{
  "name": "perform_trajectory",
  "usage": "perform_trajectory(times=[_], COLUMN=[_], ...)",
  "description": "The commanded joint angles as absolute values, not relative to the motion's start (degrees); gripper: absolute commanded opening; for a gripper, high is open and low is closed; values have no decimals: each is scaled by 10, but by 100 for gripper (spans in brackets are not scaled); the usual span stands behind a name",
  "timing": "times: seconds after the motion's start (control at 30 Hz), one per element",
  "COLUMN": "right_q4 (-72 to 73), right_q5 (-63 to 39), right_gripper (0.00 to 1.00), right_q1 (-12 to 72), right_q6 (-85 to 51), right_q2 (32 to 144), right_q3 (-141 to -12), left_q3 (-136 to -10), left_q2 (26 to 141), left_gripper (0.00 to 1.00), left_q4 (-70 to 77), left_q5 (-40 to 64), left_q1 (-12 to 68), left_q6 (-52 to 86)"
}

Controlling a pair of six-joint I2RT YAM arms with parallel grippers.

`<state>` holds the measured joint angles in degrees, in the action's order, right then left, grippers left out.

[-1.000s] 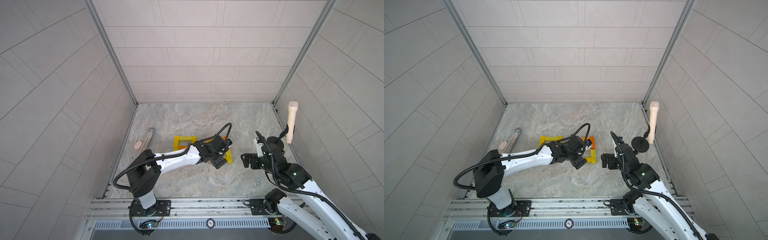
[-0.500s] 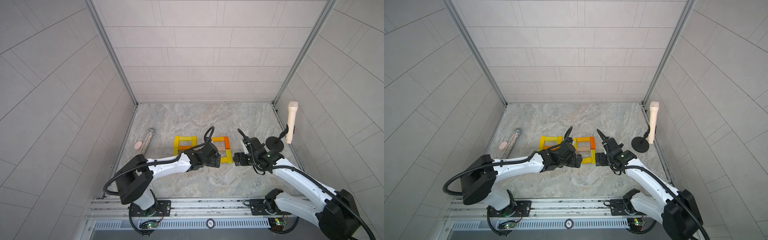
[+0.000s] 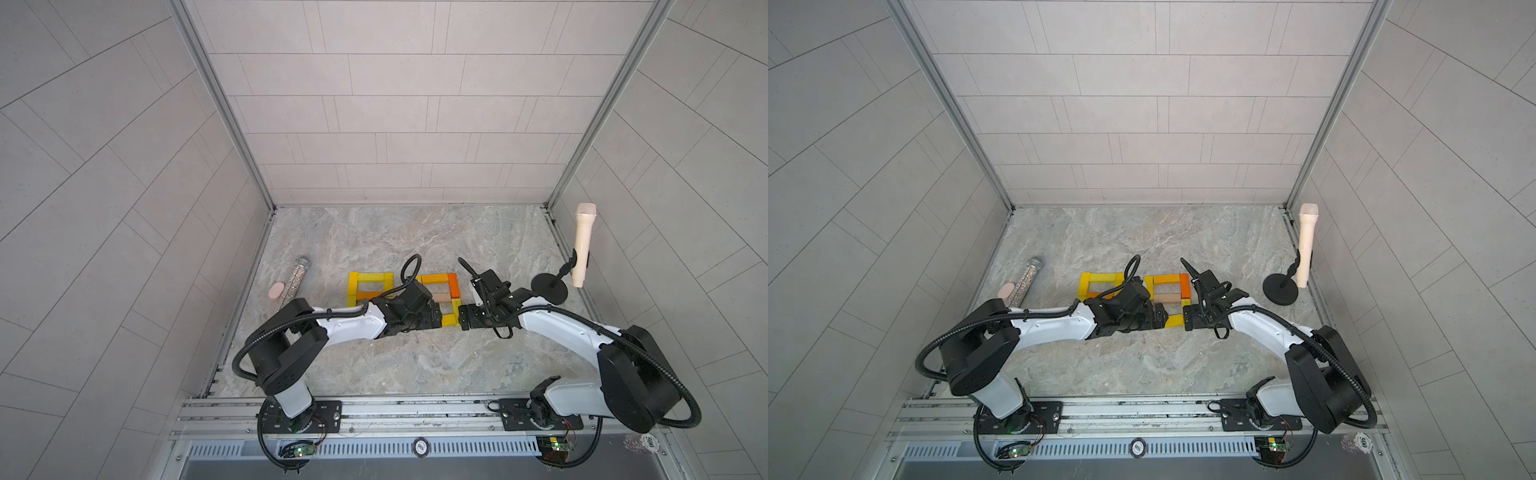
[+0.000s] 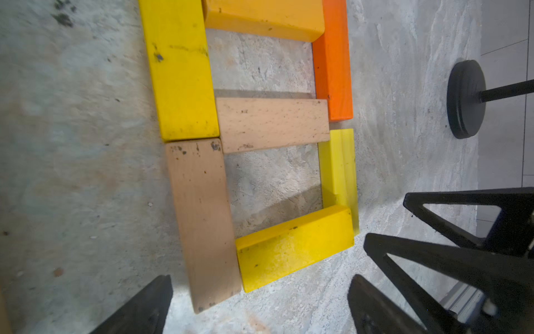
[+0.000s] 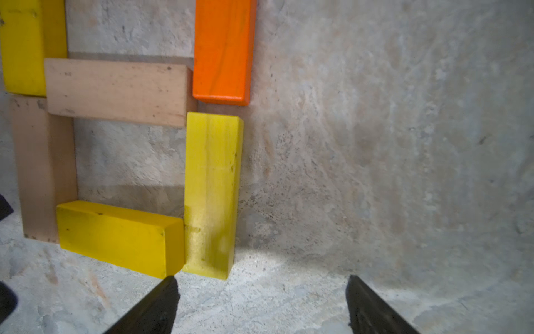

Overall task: Assemble the number 8 with building blocks
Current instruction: Adjust the building block at the center of the board.

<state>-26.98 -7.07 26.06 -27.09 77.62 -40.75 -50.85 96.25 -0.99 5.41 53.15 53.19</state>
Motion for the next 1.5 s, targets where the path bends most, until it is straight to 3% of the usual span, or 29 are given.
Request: perform_trajectory(times=[0.0,1.0,1.3,1.47], right_q4=[-256,-243,-222,-199], right_q5=[-64,-52,-22,-20], right_gripper=[92,92,99,100], right_q1=[259,260,255,238], right_q6=[-266,-277,-272,-252], right_q2=[789,762,699,642], right_q3=[-419,-409,-391,-385], left_q3=[-505,-502,-512,-527], left_q2=[968,971,919,863], left_gripper=[100,100,100,100], left_q4=[5,12,-80,-156], left_q5=[56,74,21,-63], left_q1=[529,528,526,513], left_q6=[547,548,489,427])
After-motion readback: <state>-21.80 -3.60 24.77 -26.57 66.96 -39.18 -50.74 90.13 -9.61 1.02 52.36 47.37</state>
